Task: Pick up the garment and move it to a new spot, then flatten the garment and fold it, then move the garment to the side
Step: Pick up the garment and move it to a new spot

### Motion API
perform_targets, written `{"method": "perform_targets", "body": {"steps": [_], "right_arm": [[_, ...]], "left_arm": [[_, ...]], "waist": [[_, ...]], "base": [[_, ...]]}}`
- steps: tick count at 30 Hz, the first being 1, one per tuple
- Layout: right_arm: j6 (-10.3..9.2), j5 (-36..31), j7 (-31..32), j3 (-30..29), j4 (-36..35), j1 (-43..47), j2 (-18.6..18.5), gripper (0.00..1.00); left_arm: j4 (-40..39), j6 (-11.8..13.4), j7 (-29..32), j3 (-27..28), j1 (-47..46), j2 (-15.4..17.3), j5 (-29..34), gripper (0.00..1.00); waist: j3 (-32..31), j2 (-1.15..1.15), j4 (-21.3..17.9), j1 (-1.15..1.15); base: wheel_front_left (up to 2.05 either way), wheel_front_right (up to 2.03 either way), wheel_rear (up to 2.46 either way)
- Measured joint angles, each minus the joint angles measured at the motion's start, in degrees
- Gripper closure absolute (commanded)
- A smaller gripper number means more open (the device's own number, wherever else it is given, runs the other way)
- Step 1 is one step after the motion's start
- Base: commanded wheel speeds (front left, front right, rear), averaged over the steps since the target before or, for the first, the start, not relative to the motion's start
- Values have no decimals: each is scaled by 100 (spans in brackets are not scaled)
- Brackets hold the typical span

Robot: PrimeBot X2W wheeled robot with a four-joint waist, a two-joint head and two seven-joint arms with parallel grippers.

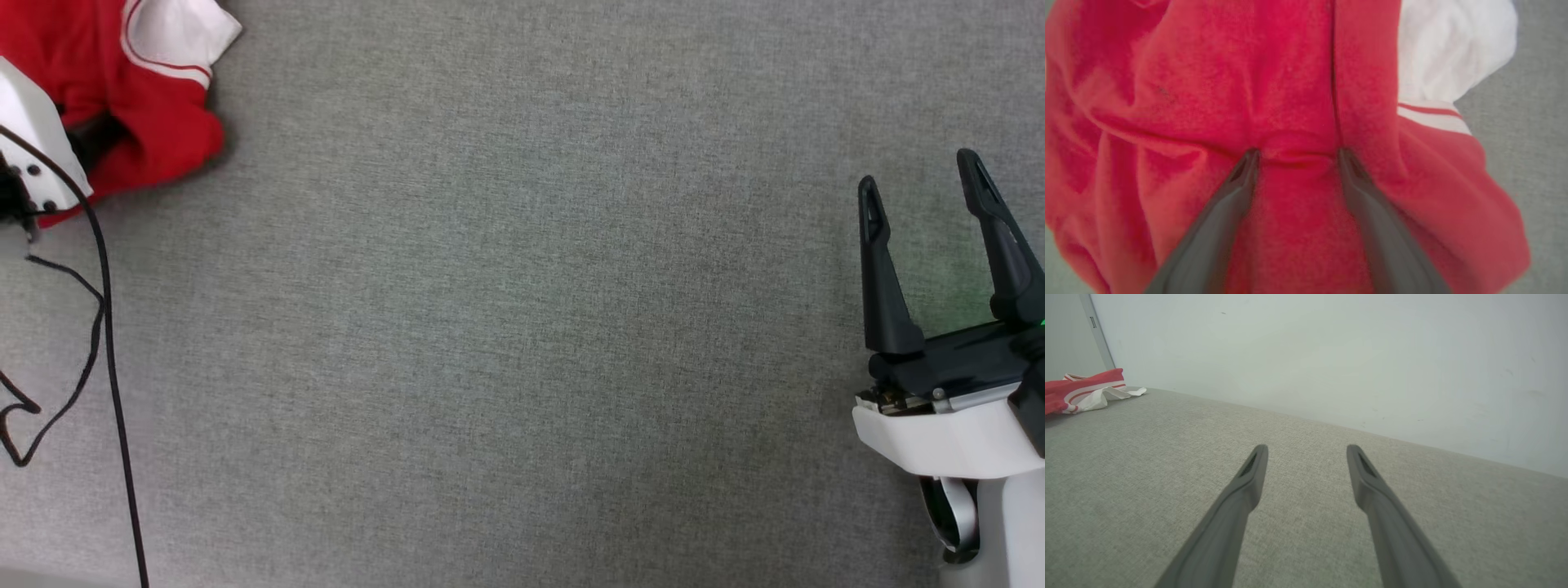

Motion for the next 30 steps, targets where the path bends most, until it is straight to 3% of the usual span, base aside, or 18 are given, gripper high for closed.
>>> {"method": "perform_targets", "body": {"steps": [11, 12, 13, 20, 30], "right_arm": [[0, -15, 0, 33, -4, -38, -27, 0], [0, -15, 0, 32, -1, -38, -29, 0], [0, -18, 0, 25, 4, -38, -29, 0], [0, -20, 0, -2, 69, -26, 11, 0], [0, 87, 0, 8, 254, 119, 167, 0]], "left_arm": [[728, 0, 281, -353, -279, -182, -370, 0], [750, 0, 247, -410, -289, -181, -367, 15], [759, 1, 213, -464, -295, -176, -368, 100], [676, 0, -446, -933, -288, 9, -211, 100], [-344, 0, -1503, -1690, -599, 407, 110, 100]], "waist": [[122, 0, -78, -1], [108, 0, -83, -1], [89, 0, -86, -1], [-166, 0, -68, 0], [-821, 0, 6, -1]], "base": [[0, 0, 0], [0, 0, 0], [0, 0, 0], [0, 0, 0], [0, 0, 0]]}}
